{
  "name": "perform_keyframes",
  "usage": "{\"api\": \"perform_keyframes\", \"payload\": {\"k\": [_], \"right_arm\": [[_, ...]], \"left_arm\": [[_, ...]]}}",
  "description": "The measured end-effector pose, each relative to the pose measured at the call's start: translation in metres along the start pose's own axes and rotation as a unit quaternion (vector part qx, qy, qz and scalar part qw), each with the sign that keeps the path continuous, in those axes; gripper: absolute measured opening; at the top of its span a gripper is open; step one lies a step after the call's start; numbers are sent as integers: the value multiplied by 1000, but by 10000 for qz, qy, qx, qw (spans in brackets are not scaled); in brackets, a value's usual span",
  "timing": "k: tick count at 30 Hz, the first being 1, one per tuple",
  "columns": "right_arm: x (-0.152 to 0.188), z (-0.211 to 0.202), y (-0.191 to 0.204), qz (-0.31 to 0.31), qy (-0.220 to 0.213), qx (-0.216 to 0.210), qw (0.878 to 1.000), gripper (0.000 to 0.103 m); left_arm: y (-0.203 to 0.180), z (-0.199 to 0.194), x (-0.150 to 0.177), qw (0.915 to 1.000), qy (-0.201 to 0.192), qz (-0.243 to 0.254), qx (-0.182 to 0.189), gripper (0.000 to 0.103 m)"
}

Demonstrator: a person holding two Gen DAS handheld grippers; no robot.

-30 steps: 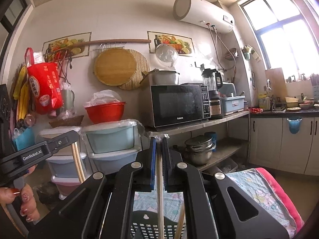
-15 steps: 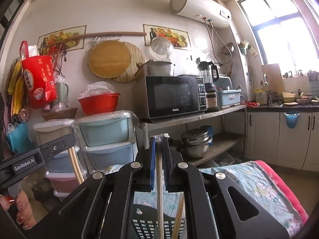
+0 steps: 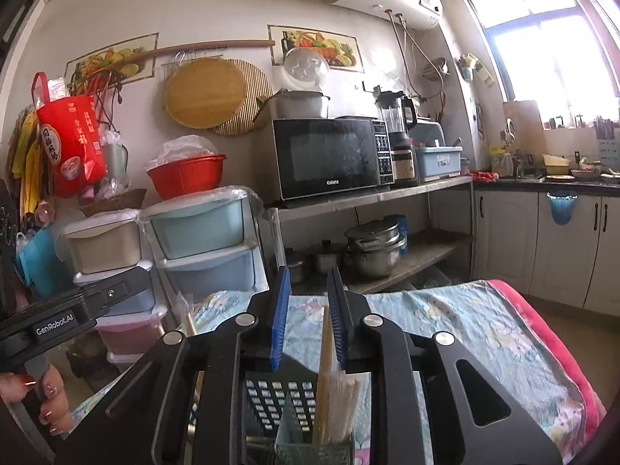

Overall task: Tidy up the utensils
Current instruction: 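Lower the chopsticks into the caddy and open the right tool, then withdraw the open right tool from the caddy toward the cloth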

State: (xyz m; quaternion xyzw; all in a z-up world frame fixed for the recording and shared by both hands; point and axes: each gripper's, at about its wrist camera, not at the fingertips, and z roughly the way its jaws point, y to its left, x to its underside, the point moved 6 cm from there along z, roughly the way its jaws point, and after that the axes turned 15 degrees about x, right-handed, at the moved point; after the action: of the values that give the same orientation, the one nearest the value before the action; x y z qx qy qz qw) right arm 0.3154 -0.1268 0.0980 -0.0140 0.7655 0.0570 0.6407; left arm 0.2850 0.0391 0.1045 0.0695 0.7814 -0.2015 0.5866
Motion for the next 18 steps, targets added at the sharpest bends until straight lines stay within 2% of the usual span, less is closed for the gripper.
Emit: {"api": "perform_keyframes", "payload": {"k": [14,18], "right_arm": [[15,-28,-6,-119,252,-109,9996,32],[20,-35,-9,-136,357,-82,9992,39]], "left_arm": [[-2,-20,12,9998,64,-179,10,70],[-6,-26,17,9996,87,-244,65,80]]}}
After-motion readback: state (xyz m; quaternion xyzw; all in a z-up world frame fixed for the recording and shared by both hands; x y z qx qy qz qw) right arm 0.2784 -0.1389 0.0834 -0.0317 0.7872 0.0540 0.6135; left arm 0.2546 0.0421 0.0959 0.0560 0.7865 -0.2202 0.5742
